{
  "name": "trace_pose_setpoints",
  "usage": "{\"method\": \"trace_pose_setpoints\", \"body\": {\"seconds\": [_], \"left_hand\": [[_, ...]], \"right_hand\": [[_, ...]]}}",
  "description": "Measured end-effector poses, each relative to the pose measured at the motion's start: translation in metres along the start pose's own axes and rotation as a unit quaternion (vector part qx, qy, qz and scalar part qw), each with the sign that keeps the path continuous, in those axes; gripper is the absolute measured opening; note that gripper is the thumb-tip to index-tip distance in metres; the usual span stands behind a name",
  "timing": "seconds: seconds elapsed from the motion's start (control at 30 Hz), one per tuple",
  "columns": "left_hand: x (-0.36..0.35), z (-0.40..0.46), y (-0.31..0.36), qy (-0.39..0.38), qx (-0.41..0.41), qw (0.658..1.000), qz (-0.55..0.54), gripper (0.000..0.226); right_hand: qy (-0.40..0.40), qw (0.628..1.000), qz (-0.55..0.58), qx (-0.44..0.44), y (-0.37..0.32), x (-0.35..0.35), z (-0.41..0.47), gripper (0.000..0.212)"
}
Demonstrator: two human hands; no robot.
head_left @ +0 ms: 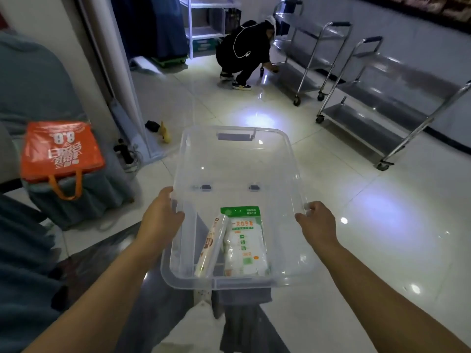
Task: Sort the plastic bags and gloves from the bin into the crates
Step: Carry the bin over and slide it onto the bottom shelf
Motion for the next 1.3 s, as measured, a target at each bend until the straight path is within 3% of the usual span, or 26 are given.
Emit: {"method": "trace_pose_setpoints", "body": {"seconds": [0.27, 0.57, 0.93, 1.17, 1.3], "left_hand": [[-0.090, 0.208, 0.049, -0.023, 0.010, 0.999, 0.047, 0.062], [-0.201, 0.379, 0.102, -0.054, 0.000, 0.996, 0.066, 0.061], [-0.301, 0.584, 0.174, 0.022, 0.063, 0.997, 0.045, 0.061], [-0.319, 0.710, 0.181, 0.095, 0.102, 0.989, 0.054, 0.053], [-0.337, 0.813, 0.180, 0.099, 0.106, 0.988, 0.058, 0.050]], "right_hand": [[0.003, 1.000, -0.002, -0.025, -0.086, -0.088, 0.179, 0.025], [-0.003, 1.000, -0.009, -0.028, -0.133, -0.167, 0.364, 0.026], [-0.071, 0.997, 0.024, 0.036, -0.239, -0.298, 0.629, 0.021], [-0.123, 0.988, 0.004, 0.096, -0.330, -0.408, 0.746, 0.021], [-0.125, 0.987, 0.009, 0.100, -0.378, -0.476, 0.808, 0.020]]}}
Point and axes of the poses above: each hand's wrist, its own z-axis towards the middle knuckle, its own x-axis out of the back of the hand, y = z × x, the point moved 8 cm from there along z, towards the middle knuckle, and after that the axes turned 13 degrees about y, right-handed, at the moved point
